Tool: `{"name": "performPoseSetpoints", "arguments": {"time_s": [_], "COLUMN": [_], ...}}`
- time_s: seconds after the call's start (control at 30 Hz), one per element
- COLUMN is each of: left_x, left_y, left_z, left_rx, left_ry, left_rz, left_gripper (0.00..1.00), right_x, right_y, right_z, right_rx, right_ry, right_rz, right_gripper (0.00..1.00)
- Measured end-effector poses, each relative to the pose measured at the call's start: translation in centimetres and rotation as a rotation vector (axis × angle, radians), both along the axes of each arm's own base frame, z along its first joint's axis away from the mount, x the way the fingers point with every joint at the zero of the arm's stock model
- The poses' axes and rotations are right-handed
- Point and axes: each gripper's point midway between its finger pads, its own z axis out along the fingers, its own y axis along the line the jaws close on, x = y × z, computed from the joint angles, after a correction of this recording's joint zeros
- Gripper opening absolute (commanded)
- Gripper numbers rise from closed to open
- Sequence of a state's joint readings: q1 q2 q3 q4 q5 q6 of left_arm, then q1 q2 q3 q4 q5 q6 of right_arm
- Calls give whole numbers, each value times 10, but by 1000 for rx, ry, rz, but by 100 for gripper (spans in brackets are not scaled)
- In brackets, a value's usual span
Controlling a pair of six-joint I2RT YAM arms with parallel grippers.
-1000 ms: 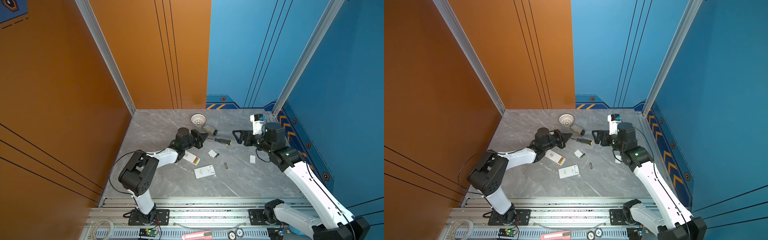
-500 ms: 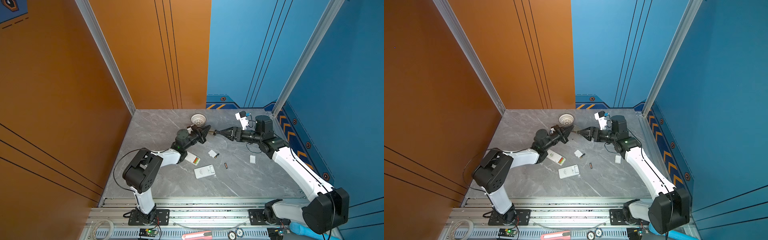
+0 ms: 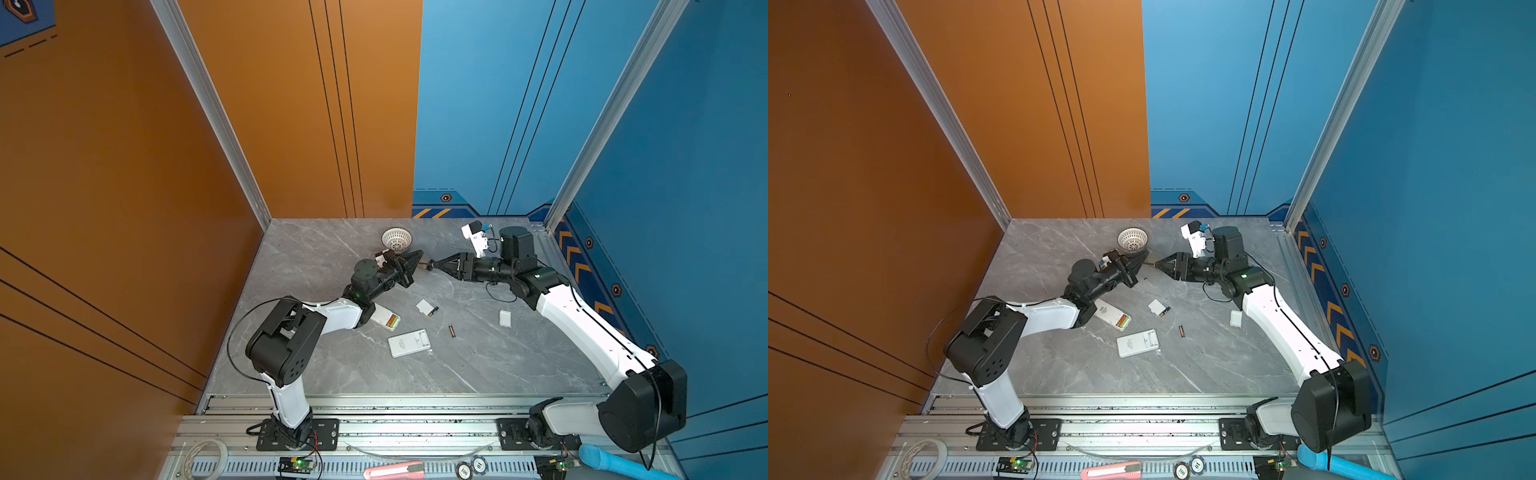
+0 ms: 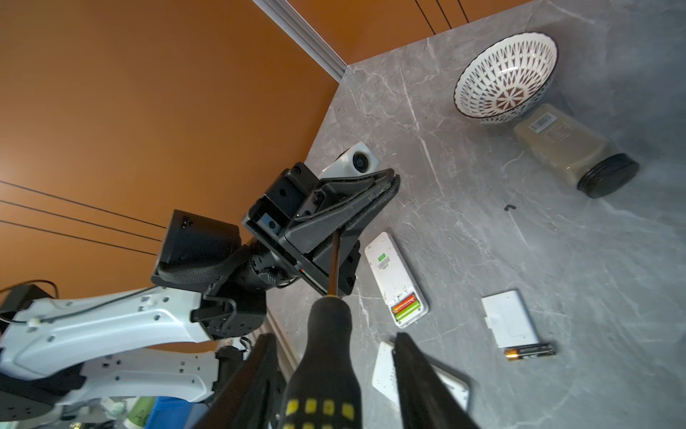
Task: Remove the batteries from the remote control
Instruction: 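Move the screwdriver over the opened green-button remote with the right gripper while the left withdraws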
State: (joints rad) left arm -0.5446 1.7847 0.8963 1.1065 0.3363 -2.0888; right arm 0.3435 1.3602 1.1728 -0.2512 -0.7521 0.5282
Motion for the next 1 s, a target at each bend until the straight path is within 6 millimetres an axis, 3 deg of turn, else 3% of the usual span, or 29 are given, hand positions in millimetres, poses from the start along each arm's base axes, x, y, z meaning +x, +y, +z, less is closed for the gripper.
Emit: {"name": "performPoseSetpoints", "arguments": {"time_s": [0.13, 0.23, 0.3, 0.37, 0.43, 0.57, 0.63, 0.83, 1.0], "left_x": [0, 0, 1, 2, 4, 9, 10, 12, 2], "left_y": [1, 1, 1, 4, 11, 43, 68, 137, 169], "left_z": [-2, -4, -7, -9, -10, 1, 10, 21, 24], "left_rx": [6, 7, 10, 29, 69, 181, 256, 611, 1068], "left_ry": [0, 11, 22, 27, 23, -18, -51, -129, -257], "left_rz": [4, 5, 5, 7, 12, 48, 79, 143, 41], "left_gripper": [0, 3, 27, 39, 59, 92, 98, 98, 98], "right_x": [1, 1, 1, 0, -3, -16, -24, -33, -39], "right_y": [1, 2, 2, 0, -3, -6, -9, -35, -41], "right_z": [-3, -4, -4, -7, -9, -2, 5, 19, 6], "right_rx": [-23, -36, -52, -73, -95, -130, -139, -155, -202], "right_ry": [19, 30, 37, 50, 66, 60, 58, 59, 94], "right_rz": [-8, -14, -30, -52, -81, -134, -170, -326, -367], "right_gripper": [1, 0, 0, 0, 0, 0, 0, 0, 0]}}
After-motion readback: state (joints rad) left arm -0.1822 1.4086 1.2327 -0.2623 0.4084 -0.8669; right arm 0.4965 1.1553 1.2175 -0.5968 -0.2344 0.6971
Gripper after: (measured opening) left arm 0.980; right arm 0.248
